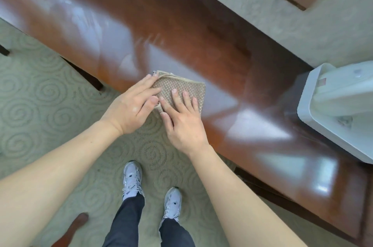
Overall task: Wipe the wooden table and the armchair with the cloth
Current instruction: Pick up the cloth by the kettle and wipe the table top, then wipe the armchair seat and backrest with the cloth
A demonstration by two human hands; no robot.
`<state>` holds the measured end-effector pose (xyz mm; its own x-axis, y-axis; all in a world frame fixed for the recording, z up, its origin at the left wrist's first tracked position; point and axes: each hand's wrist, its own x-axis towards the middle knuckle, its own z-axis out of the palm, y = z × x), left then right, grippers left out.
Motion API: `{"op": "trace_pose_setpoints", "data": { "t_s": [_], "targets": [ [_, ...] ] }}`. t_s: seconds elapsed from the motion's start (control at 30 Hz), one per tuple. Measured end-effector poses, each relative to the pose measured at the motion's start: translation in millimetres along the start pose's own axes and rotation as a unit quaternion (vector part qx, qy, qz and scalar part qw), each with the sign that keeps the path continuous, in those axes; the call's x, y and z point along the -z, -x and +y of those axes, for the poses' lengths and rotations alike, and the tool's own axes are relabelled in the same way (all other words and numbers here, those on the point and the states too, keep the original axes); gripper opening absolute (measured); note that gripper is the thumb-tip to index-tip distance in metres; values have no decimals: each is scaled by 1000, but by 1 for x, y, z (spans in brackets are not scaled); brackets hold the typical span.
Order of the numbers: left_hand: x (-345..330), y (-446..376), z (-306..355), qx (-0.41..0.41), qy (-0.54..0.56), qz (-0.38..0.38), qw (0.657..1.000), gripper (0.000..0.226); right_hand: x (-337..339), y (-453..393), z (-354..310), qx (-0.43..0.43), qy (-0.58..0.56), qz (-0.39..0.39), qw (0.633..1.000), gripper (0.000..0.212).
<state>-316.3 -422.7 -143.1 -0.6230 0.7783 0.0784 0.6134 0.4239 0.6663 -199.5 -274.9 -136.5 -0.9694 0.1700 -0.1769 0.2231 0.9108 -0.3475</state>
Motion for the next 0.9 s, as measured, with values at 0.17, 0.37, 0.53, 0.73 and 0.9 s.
{"op": "trace_pose_setpoints", "data": {
  "t_s": [0.17, 0.37, 0.53, 0.73, 0.9],
  "targets": [
    [-16, 29, 19, 81, -43, -52, 994, 88, 6, 3, 4, 38, 108, -58, 992, 64],
    [-11, 66, 38, 130, -46, -31, 990, 77, 24, 7, -6, 21, -20, -90, 995, 46],
    [6, 103, 65, 117, -9, 104, 988, 29, 53, 31, -20, 80, -118, -150, 978, 33],
    [65, 189, 111, 206, 6, 150, 967, 15, 74, 80, -92, 165, -200, -237, 936, 35],
    [119, 272, 152, 225, -53, 189, 954, 42, 73, 117, -187, 197, -314, -395, 841, 31]
  ]
}}
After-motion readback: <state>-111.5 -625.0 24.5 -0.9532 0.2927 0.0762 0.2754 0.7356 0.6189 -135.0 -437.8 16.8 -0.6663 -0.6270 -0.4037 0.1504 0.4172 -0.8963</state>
